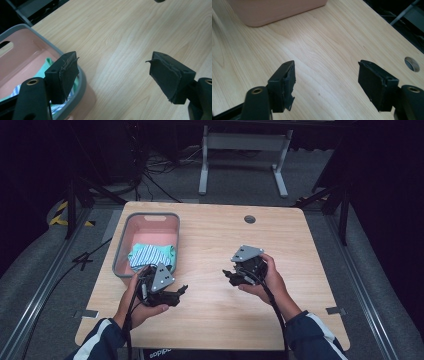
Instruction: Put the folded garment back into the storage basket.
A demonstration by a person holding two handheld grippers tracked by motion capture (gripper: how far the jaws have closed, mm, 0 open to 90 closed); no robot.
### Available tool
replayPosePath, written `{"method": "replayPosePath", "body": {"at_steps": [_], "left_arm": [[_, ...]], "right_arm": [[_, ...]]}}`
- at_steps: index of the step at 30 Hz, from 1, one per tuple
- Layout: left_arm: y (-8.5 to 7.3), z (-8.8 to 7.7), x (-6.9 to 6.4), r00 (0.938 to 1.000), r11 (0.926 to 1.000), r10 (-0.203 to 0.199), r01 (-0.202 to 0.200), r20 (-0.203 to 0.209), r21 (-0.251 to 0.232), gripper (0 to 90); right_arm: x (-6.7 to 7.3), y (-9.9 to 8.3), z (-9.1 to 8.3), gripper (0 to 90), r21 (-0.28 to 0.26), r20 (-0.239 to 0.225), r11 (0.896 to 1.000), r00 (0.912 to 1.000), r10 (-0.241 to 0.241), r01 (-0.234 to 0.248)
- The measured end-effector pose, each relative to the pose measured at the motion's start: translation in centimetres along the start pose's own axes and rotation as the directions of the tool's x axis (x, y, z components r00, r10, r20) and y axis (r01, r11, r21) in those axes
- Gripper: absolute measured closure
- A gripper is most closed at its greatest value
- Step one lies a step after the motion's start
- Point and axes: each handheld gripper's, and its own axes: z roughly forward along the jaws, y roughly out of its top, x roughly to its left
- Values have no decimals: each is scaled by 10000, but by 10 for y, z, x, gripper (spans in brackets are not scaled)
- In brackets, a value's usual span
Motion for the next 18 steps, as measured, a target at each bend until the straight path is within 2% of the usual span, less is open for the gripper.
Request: {"method": "replayPosePath", "body": {"at_steps": [3, 4, 5, 7, 8, 12, 18], "left_arm": [[-1, 4, -5, 9998, 10000, 69, -70, 174, 63, 231], [-1, 6, -6, 9997, 9999, 136, -138, 206, 99, 228], [-2, 7, -8, 9994, 9996, 226, -230, 244, 148, 228], [-2, 11, -11, 9990, 9996, 237, -244, 387, 171, 227], [-3, 15, -14, 9983, 9987, 389, -402, 428, 307, 227], [-6, 21, -19, 9976, 9968, 547, -570, 417, 552, 228], [-10, 32, -27, 9945, 9914, 893, -941, 557, 905, 225]], "right_arm": [[-2, -7, -3, 318, 95, 157, 9999, 9999, 63, -64], [-5, -17, -7, 318, 111, 184, 9998, 9997, 163, -165], [-5, -17, -7, 318, 111, 184, 9998, 9997, 163, -165], [-8, -30, -10, 315, 292, 359, 9993, 9991, 209, -220], [-8, -34, -11, 313, 309, 388, 9993, 9990, 214, -226], [-10, -45, -12, 310, 295, 257, 9993, 9994, 236, -244], [-13, -74, -16, 303, 502, 503, 9974, 9975, 493, -518]]}}
